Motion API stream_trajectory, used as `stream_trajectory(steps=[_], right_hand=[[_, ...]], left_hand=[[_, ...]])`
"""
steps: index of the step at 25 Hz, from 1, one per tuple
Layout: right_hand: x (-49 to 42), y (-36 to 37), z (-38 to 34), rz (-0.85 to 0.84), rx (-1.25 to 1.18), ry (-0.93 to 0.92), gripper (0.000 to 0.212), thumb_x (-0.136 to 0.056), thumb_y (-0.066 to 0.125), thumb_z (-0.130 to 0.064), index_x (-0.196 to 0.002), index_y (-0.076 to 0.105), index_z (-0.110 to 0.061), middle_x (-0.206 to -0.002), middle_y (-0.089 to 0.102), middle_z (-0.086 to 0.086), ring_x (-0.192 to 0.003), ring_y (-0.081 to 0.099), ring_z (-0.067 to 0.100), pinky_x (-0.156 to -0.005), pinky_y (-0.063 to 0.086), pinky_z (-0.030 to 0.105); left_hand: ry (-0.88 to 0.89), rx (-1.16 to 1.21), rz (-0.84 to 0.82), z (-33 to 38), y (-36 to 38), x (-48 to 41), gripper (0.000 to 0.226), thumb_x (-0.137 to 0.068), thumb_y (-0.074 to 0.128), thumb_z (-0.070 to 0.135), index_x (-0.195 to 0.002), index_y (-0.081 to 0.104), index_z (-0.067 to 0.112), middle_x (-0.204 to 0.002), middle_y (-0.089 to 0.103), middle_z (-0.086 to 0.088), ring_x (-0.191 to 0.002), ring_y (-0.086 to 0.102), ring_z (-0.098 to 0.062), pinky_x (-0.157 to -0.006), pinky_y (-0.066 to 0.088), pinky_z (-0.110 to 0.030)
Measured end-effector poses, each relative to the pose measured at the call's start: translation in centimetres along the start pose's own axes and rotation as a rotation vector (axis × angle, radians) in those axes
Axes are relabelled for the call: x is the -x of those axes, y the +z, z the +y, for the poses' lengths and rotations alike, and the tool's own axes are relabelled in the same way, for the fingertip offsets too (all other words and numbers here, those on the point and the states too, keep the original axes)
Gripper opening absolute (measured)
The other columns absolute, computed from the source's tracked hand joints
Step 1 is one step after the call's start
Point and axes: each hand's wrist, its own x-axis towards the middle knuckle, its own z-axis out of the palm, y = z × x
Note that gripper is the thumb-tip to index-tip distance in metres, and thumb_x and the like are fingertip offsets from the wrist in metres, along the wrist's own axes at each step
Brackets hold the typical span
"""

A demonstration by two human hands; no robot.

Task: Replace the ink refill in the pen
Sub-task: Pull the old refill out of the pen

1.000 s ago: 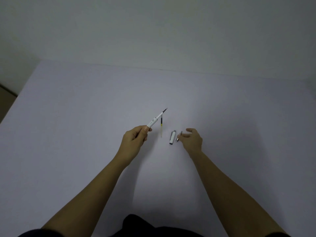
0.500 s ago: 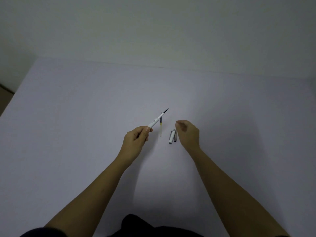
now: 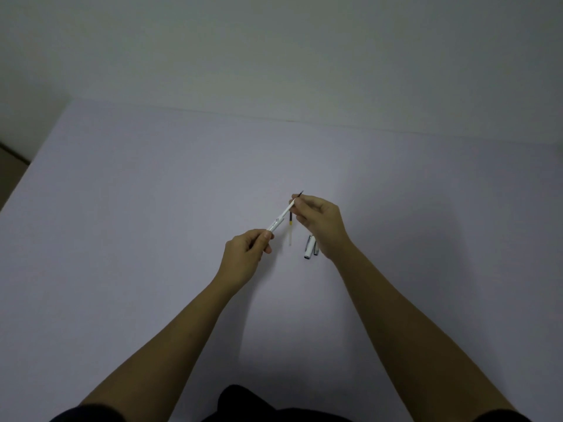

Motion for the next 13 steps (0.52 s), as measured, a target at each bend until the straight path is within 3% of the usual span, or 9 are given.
stream_trajectory(steps=[3,6,9,13], right_hand=[[-1.2,-0.4,-0.7,0.107,-0.113,-0.003,0.009,-0.088,0.061,-0.015,-0.089,0.070,-0.016,-0.083,0.071,-0.003,-0.073,0.068,-0.001,-0.063,0.052,0.011],[-3.6,-1.2,-1.0,0.261,-0.105,-0.008,0.012,-0.087,0.062,-0.013,-0.094,0.068,-0.005,-0.080,0.068,0.001,-0.067,0.067,0.000,-0.062,0.053,0.012],[-5.1,-2.1,-0.1,0.358,0.231,-0.026,0.018,-0.084,0.067,-0.015,-0.094,0.068,-0.001,-0.079,0.070,0.010,-0.071,0.067,0.013,-0.074,0.056,0.025],[-5.6,-2.6,1.7,0.312,0.676,-0.035,0.019,-0.080,0.070,-0.016,-0.093,0.070,-0.003,-0.088,0.074,0.019,-0.079,0.068,0.023,-0.075,0.052,0.023]], left_hand=[[0.017,-0.025,-0.019,-0.1,-0.3,-0.2,0.024,-0.094,0.048,0.030,-0.094,0.068,0.017,-0.067,0.062,0.009,-0.048,0.047,-0.002,-0.044,0.038,-0.009],[-0.013,-0.030,-0.003,-0.7,-0.8,-0.7,0.024,-0.094,0.048,0.030,-0.094,0.068,0.017,-0.067,0.062,0.008,-0.051,0.047,-0.008,-0.043,0.037,-0.009],[-0.018,-0.036,0.024,-1.1,-1.3,-1.3,0.024,-0.094,0.048,0.030,-0.093,0.068,0.016,-0.067,0.062,0.009,-0.051,0.046,-0.009,-0.042,0.035,-0.008],[-0.042,-0.017,0.060,-1.0,-1.6,-2.1,0.025,-0.094,0.048,0.030,-0.092,0.068,0.016,-0.067,0.063,0.008,-0.050,0.046,-0.006,-0.042,0.036,-0.010]])
